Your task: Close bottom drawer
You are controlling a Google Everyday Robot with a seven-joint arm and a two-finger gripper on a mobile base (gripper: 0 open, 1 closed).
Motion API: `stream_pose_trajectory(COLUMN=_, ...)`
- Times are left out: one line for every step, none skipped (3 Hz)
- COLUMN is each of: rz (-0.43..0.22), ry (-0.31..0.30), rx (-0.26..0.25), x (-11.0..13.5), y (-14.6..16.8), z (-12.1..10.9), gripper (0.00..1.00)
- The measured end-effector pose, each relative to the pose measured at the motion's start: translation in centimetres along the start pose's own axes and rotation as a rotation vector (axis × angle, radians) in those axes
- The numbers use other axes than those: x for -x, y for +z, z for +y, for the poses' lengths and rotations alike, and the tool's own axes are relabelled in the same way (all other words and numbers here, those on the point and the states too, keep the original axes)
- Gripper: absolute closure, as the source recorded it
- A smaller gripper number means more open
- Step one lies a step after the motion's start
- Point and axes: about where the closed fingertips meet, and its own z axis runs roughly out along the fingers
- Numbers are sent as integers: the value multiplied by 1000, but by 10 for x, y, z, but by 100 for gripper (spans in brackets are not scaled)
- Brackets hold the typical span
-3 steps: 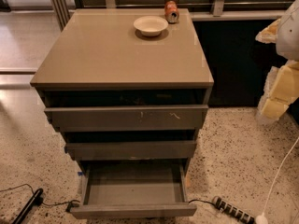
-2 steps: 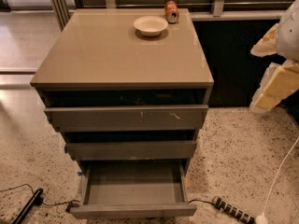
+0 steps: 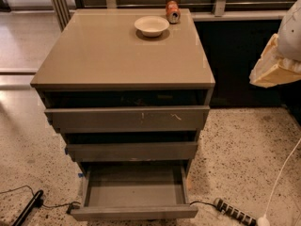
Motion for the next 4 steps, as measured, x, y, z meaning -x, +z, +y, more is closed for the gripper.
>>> stream_pose_trajectory(rz=0, ry=0, rx=0, x=0, y=0, z=0, gripper=96)
stream_pose_trajectory(rz=-16, ry=6, rx=-28, x=3, y=-6, z=-5, gripper=100)
stream_pose_trajectory(rz=-35, ry=41, rx=-27, x=-4, y=9, z=1, gripper=100)
stream_pose_trajectory(rz=-34, ry=65, rx=21, x=-19, y=41, z=20, gripper=100)
